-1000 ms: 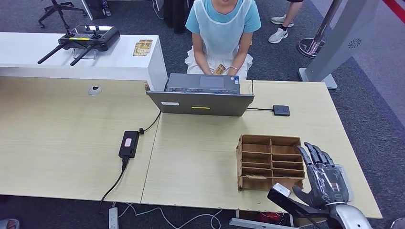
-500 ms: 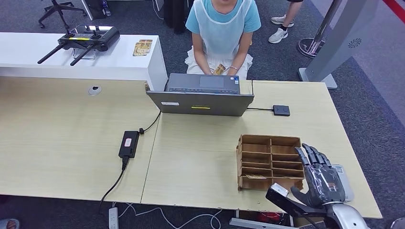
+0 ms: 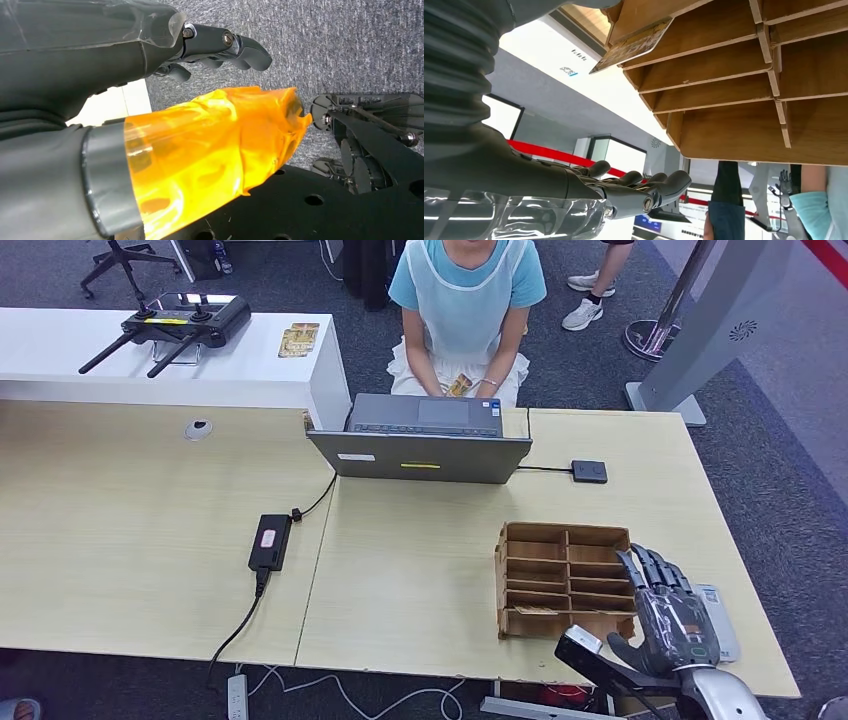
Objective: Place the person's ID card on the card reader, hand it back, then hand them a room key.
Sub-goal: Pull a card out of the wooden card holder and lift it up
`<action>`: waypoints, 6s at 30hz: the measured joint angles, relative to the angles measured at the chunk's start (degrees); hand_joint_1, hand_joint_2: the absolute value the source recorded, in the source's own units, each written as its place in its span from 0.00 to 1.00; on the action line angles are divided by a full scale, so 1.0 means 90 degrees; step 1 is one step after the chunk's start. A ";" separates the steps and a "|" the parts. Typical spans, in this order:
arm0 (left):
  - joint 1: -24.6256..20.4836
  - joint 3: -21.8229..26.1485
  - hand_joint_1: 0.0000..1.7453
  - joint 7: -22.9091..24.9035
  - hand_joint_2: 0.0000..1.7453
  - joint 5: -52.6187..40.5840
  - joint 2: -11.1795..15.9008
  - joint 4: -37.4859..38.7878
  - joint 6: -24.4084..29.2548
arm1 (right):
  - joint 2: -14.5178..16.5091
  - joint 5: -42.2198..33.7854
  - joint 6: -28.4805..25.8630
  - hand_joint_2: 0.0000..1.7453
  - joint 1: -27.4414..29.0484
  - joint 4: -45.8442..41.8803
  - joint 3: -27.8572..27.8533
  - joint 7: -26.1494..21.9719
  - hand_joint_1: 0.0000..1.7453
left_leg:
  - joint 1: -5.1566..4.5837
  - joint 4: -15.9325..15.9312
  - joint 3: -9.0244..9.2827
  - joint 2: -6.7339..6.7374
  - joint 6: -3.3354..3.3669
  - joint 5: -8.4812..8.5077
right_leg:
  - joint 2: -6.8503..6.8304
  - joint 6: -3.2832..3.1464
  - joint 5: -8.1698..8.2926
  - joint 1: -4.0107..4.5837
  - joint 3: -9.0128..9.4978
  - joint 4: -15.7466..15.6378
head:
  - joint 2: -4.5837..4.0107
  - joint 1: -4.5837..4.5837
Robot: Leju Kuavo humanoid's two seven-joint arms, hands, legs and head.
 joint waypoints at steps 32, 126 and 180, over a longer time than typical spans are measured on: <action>0.0002 -0.0044 0.00 -0.0001 0.00 0.0083 0.0031 0.0209 -0.0081 | 0.0503 0.0129 -0.0069 1.00 -0.0168 0.0336 0.0032 -0.0111 0.18 | 0.0000 0.0000 -0.0001 0.0000 0.0000 0.0000 | 0.0000 0.0000 0.0000 0.0000 0.0000 0.0000 | 0.0001 0.0000; -0.0070 -0.0372 0.00 -0.0058 0.00 0.0429 -0.0175 0.0517 -0.0093 | 0.0420 0.0197 0.0012 1.00 0.0130 0.0234 -0.0282 0.0168 0.12 | 0.0000 0.0000 0.0001 0.0001 0.0000 -0.0001 | 0.0001 0.0000 0.0000 0.0000 0.0001 -0.0001 | 0.0002 -0.0001; -0.0069 -0.0469 0.00 -0.0068 0.00 0.0524 -0.0182 0.0517 -0.0092 | 0.0423 0.0217 0.0035 1.00 0.0019 0.0393 -0.0171 0.0097 0.53 | 0.0000 0.0000 0.0001 0.0000 0.0000 -0.0001 | 0.0000 0.0000 0.0000 0.0000 0.0001 0.0000 | 0.0000 -0.0001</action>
